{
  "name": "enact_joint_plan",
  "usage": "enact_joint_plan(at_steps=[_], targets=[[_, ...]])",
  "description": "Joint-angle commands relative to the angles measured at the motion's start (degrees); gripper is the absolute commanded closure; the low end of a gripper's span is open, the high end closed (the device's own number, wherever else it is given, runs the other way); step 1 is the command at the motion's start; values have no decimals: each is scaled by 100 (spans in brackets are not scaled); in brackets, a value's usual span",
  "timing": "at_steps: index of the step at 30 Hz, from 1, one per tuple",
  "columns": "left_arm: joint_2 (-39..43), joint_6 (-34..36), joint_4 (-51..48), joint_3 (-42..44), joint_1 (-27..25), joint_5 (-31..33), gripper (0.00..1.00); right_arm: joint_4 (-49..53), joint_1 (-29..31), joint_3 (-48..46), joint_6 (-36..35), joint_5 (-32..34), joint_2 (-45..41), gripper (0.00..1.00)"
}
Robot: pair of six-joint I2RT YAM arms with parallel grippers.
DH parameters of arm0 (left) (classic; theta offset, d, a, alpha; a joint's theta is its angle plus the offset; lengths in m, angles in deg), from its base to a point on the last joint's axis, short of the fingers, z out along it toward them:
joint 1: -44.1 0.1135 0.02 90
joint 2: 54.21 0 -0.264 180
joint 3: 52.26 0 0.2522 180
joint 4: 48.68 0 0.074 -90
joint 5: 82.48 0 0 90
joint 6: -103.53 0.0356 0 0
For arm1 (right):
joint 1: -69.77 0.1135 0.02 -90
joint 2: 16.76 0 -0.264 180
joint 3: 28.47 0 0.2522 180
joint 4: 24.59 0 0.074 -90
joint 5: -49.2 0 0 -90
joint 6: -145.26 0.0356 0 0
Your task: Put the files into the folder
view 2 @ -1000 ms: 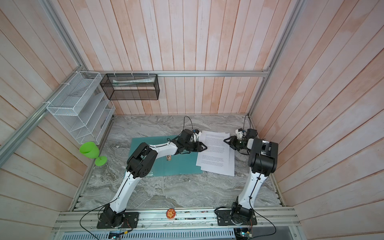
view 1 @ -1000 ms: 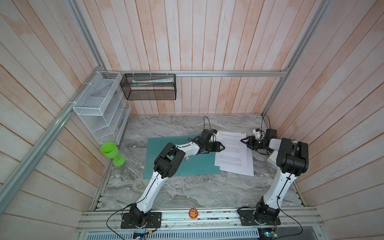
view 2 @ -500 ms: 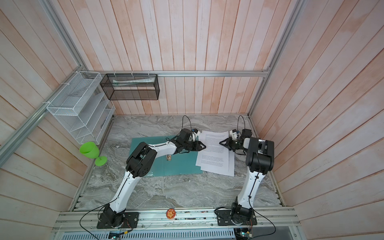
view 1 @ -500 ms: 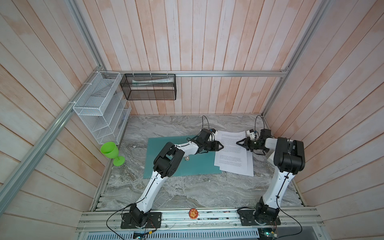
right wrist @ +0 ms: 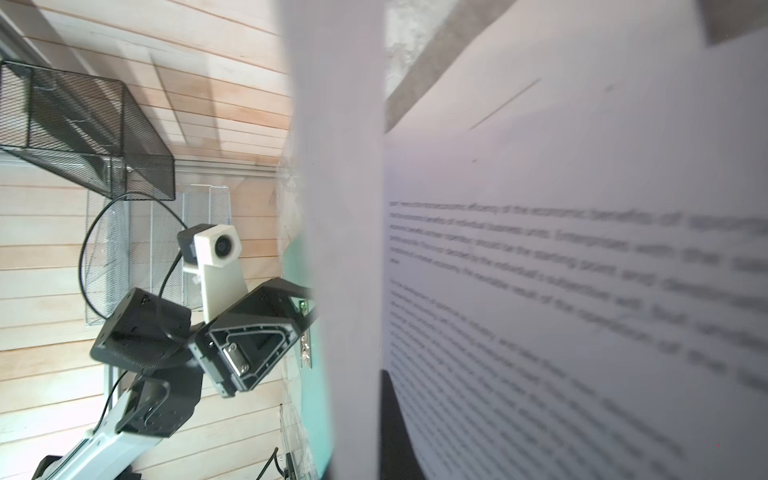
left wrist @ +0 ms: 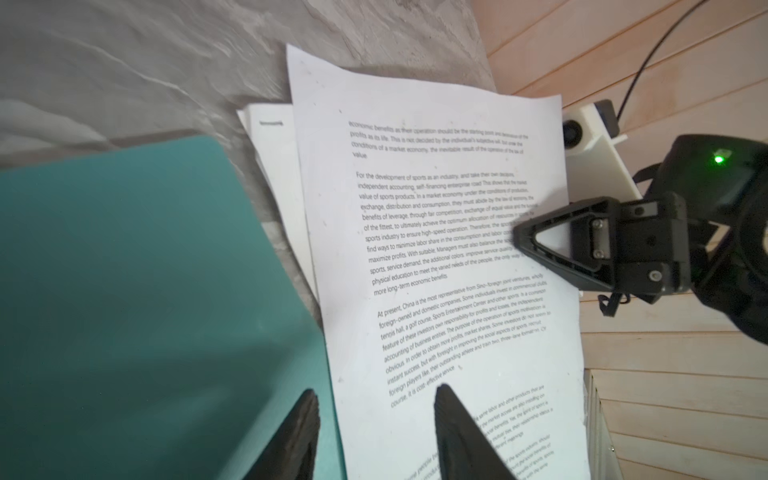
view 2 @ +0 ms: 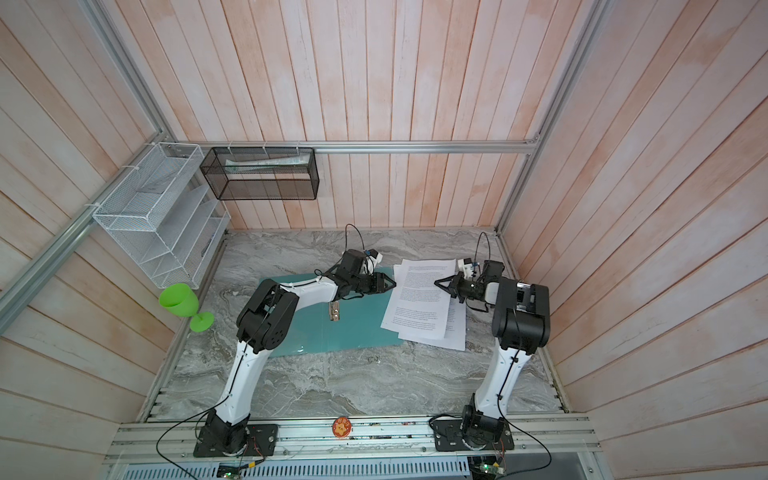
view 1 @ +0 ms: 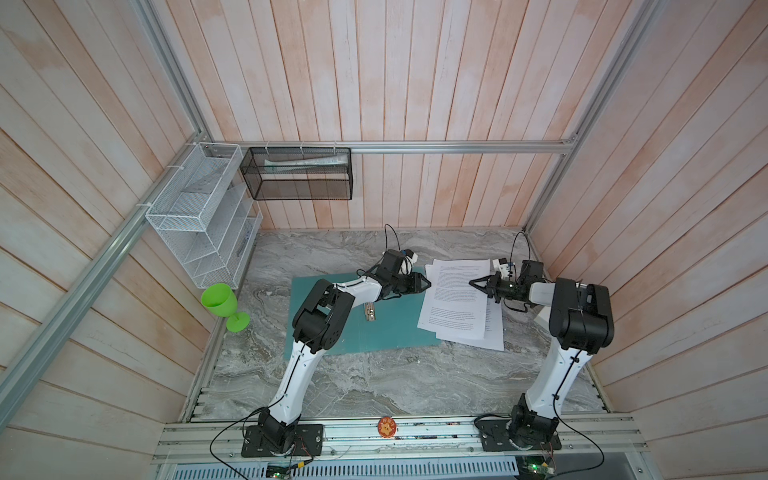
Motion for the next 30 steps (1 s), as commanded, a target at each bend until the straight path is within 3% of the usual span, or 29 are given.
enact_joint_plan(at_steps=[1,6,10,19,22,25,30], targets=[[757,3,-87,152,71,76,52,-1072,226,-68,996,-276,-604,100],[1840,-243,152,903,267,309,52,-1811,798,-69,1855,150,-1196,100],[2907,-513,479,1857,485,561,52,-3182,1371,-129,3214,604,-1439,100],[5607,-980,384,4129,1136,1167,52,-5540,2754,1047,5742,1303,-683,100],[6441,-990,-48,4602,1347,1434,51,-5638,3180,1458,5911,1611,-421,100],[7179,-990,-444,4995,1639,1589,36,-5532,3555,1686,5901,1959,-178,100],[7858,-1082,-753,5517,2320,1314,25,-4800,3920,1869,5111,2230,128,100]])
